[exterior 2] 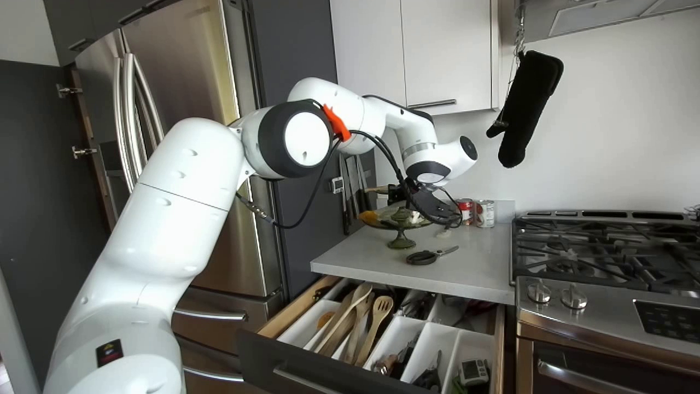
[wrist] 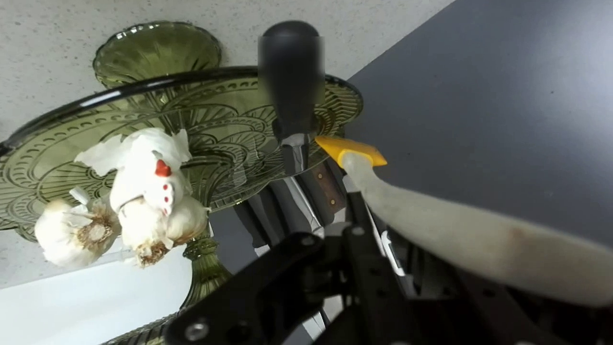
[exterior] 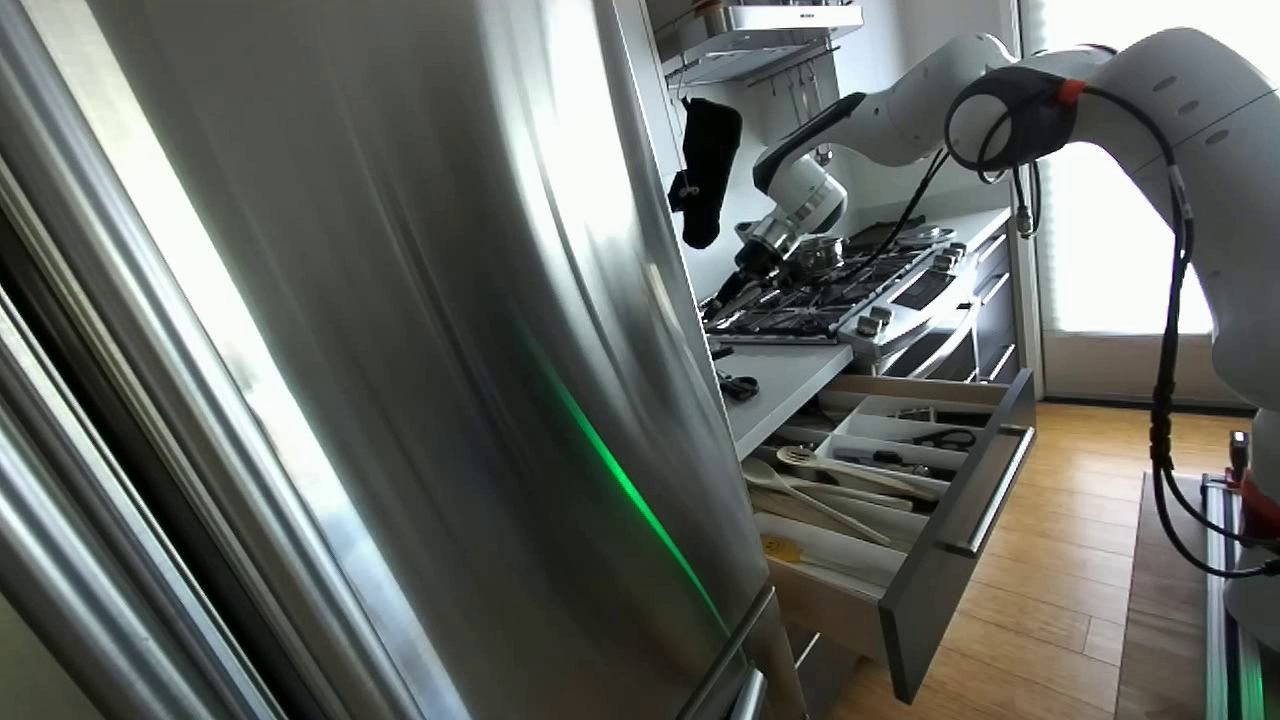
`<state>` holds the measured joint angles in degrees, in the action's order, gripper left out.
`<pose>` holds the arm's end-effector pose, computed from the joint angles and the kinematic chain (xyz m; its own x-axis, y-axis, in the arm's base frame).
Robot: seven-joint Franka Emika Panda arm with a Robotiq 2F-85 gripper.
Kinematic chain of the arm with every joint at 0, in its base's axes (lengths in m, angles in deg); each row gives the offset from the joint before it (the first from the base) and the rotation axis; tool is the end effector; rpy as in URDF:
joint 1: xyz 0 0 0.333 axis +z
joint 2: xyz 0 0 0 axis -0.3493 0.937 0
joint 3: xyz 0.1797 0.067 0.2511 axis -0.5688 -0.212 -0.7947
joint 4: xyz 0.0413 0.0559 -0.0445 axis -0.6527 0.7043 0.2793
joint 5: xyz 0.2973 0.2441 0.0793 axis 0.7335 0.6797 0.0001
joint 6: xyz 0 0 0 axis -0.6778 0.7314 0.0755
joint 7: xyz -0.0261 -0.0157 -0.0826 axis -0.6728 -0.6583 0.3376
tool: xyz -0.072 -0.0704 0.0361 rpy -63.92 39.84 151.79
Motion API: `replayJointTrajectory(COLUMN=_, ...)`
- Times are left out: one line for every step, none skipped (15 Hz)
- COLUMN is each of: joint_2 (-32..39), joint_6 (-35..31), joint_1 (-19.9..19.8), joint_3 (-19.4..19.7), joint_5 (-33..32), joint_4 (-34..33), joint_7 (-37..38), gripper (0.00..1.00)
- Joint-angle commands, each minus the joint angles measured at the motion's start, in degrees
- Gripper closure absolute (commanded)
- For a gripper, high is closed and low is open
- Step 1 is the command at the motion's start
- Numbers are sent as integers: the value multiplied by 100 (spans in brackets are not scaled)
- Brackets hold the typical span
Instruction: Move the serving spoon to the right
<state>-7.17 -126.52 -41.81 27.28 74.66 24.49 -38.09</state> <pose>0.6904 -0.1953 0.4337 0.5787 0.2134 0.7871 0.7009 -0.6237 -0.3462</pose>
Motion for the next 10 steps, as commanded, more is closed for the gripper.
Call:
replayJointTrajectory(joint_2=-9, joint_6=263, joint_1=-11, joint_3=132, joint_5=332, joint_4=42, joint_7=136, gripper=96)
replayJointTrajectory(joint_2=-8, joint_6=277, joint_1=-3, joint_3=155, joint_5=374, joint_4=43, joint_7=150, gripper=96)
replayJointTrajectory(joint_2=-7, joint_6=350, joint_1=-10, joint_3=169, joint_5=430, joint_4=37, joint_7=173, gripper=96)
replayJointTrajectory(joint_2=-5, joint_6=390, joint_1=-11, joint_3=186, joint_5=481, joint_4=34, joint_7=194, gripper=96)
replayJointTrajectory(joint_2=0, joint_6=435, joint_1=-7, joint_3=207, joint_5=515, joint_4=27, joint_7=228, gripper=96)
replayJointTrajectory(joint_2=7, joint_6=517, joint_1=-11, joint_3=227, joint_5=549, joint_4=18, joint_7=271, gripper=96)
replayJointTrajectory(joint_2=7, joint_6=508, joint_1=10, joint_3=258, joint_5=555, joint_4=23, joint_7=282, gripper=96)
replayJointTrajectory(joint_2=8, joint_6=496, joint_1=31, joint_3=288, joint_5=542, joint_4=29, joint_7=297, gripper=96)
replayJointTrajectory(joint_2=5, joint_6=474, joint_1=46, joint_3=309, joint_5=514, joint_4=36, joint_7=303, gripper=96)
replayJointTrajectory(joint_2=-16, joint_6=418, joint_1=83, joint_3=340, joint_5=444, joint_4=61, joint_7=309, gripper=96)
